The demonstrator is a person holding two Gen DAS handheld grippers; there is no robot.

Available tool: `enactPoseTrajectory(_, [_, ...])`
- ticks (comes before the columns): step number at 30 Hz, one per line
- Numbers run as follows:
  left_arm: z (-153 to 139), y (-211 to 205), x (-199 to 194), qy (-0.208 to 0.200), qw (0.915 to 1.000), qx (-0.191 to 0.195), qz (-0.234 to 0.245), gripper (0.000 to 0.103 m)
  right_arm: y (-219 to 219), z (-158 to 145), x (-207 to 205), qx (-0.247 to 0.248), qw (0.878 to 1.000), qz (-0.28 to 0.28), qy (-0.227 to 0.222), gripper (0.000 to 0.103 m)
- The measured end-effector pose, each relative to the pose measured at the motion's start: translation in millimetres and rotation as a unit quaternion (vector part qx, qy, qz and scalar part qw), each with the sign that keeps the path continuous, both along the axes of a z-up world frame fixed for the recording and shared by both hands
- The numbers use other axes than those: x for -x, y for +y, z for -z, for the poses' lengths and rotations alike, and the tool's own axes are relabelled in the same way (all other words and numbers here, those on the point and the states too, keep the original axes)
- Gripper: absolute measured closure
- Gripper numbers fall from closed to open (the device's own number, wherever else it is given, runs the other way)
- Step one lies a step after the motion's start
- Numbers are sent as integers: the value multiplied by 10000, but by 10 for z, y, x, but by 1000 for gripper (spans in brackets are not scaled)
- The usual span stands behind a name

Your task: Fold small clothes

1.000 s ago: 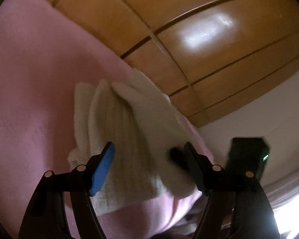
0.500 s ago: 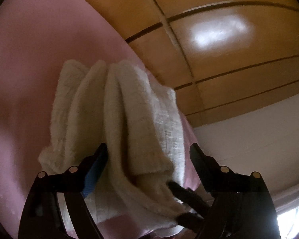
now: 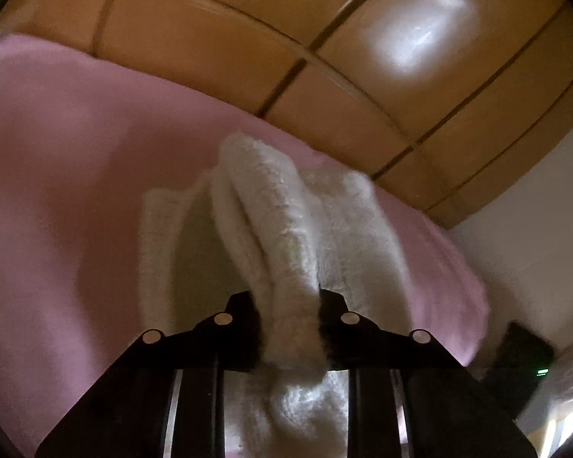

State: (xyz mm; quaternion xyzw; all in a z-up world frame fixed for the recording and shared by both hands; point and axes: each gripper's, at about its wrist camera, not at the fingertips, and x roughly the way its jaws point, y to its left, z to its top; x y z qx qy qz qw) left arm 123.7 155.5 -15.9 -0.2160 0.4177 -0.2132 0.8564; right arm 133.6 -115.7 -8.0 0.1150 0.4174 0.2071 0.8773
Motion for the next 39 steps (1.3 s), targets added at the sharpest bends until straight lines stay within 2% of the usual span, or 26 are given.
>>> enactPoseTrajectory(3, [195,73,55,130,9989,-408,-173,82,163,82,13,285,9996,-87,-29,41])
enactPoseTrajectory(4, [261,62,70,132,9967,-747,-301,74,210,100,8,413,9991,-96,-52,41])
enactPoseTrajectory(6, [261,49,103,-6,9946,-978,-357,72,254,97,-13,572,9983,-110,-66,41])
enactPoseTrajectory(8, [194,-35,139,-221,9888,-1383,-525,64,237,32,-41,590,9980,-234,-41,41])
enactPoseTrajectory(10, [138,-97,197,-430,9798,-1833,-680,61,154,-115,-102,436,9986,-277,-112,41])
enactPoseTrajectory(13, [121,-177,221,-488,9754,-2035,-701,61,84,-337,-324,319,9989,-77,-345,41])
enactPoseTrajectory(15, [122,-173,251,-523,9711,-2180,-824,52,99,-419,-487,387,9981,3,-480,41])
enactPoseTrajectory(17, [125,-170,268,-556,9681,-2259,-928,44,180,-489,-671,483,9972,11,-568,43])
enactPoseTrajectory(20, [123,-230,263,-574,9657,-2328,-995,41,362,-417,-1060,687,9966,-25,-465,45])
enactPoseTrajectory(23, [116,-258,296,-628,9630,-2437,-965,41,439,-66,-1245,1114,9937,-84,20,44])
enactPoseTrajectory(25, [122,-282,277,-624,9633,-2440,-931,41,505,126,-1314,1225,9925,-26,47,42])
enactPoseTrajectory(27, [125,-280,239,-616,9633,-2435,-944,41,480,135,-1307,1060,9943,60,3,41])
enactPoseTrajectory(29, [131,-255,243,-617,9644,-2399,-931,41,401,98,-1262,937,9955,121,-46,34])
enactPoseTrajectory(31, [157,-250,215,-615,9649,-2380,-928,41,340,90,-1208,906,9957,165,-51,13])
enactPoseTrajectory(33, [165,-229,212,-613,9654,-2351,-946,41,240,69,-1132,700,9974,185,-24,12])
enactPoseTrajectory(35, [175,-230,212,-602,9646,-2357,-1015,34,88,45,-1113,434,9987,245,80,7])
enactPoseTrajectory(39, [197,-236,215,-583,9664,-2291,-1008,33,-146,175,-1032,-201,9987,214,426,3])
